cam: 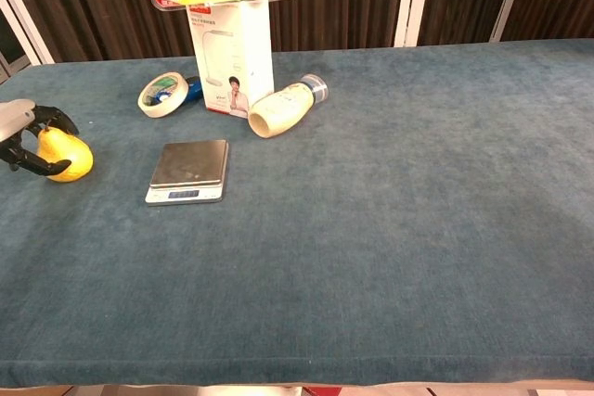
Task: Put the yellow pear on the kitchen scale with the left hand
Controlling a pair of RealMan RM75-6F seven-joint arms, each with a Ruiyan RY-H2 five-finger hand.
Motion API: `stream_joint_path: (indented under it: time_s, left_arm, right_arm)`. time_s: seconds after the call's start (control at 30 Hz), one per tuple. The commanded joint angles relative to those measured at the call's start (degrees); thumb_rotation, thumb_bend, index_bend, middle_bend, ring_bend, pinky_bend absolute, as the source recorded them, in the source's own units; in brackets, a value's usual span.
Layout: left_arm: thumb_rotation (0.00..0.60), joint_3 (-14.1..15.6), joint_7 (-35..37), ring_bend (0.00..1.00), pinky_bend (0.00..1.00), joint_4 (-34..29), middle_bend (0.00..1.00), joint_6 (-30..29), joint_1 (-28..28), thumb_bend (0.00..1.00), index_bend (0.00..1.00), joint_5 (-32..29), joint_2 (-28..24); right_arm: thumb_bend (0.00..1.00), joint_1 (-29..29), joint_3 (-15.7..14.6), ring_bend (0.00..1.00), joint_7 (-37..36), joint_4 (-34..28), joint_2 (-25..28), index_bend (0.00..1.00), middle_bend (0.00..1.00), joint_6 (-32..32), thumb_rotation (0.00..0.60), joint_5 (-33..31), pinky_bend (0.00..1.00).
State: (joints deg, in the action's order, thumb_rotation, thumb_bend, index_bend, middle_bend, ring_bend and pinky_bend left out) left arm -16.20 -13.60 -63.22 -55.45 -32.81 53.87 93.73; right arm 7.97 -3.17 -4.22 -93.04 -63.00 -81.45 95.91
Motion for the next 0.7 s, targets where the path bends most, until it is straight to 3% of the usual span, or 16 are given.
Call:
stream_joint_path:
  time_s: [0.03,0.13,0.23,0.47,0.7]
  left_arm:
    - [0.600,0.0,0.7,0.66,0.80,0.3,0.54,-1.0,0.0,0.36,0.52,0.9,0.5]
    - [0.600,-0.1,1.6,0.72,0.84,0.2,0.62,-1.8,0.1,0.37,0.58,1.6,0.6]
    - [0.600,-1.0,4.7,0.78,0.87,-1.5,0.69,-6.4,0.5,0.42,0.63,5.0,0.4]
    - [0.600,-3.3,7.1,0.79,0.88,-7.9,0.70,-10.8,-0.6,0.44,0.64,8.4,0.3]
    - [0.600,-2.3,2.6,0.79,0.88,-12.6,0.70,-11.1,-2.8,0.43,0.63,9.5,2.2]
  right_arm:
    - [0.16,0.1,-0.1,0.00,-0.1,0.0,0.0,0.00,0.00,0.1,0.600,0.2,0.00]
    - [0.16,0.1,-0.1,0.00,-0.2,0.0,0.0,0.00,0.00,0.2,0.600,0.3,0.00]
    - [0.16,0.2,-0.2,0.00,-0.2,0.0,0.0,0.00,0.00,0.2,0.600,0.4,0.00]
    - [0.16,0.5,-0.4,0.00,-0.1,-0.1,0.0,0.00,0.00,0.9,0.600,0.8,0.00]
    - [0.16,0.6,-0.2,0.00,-1.0,0.0,0.3,0.00,0.00,0.8,0.600,0.5,0.00]
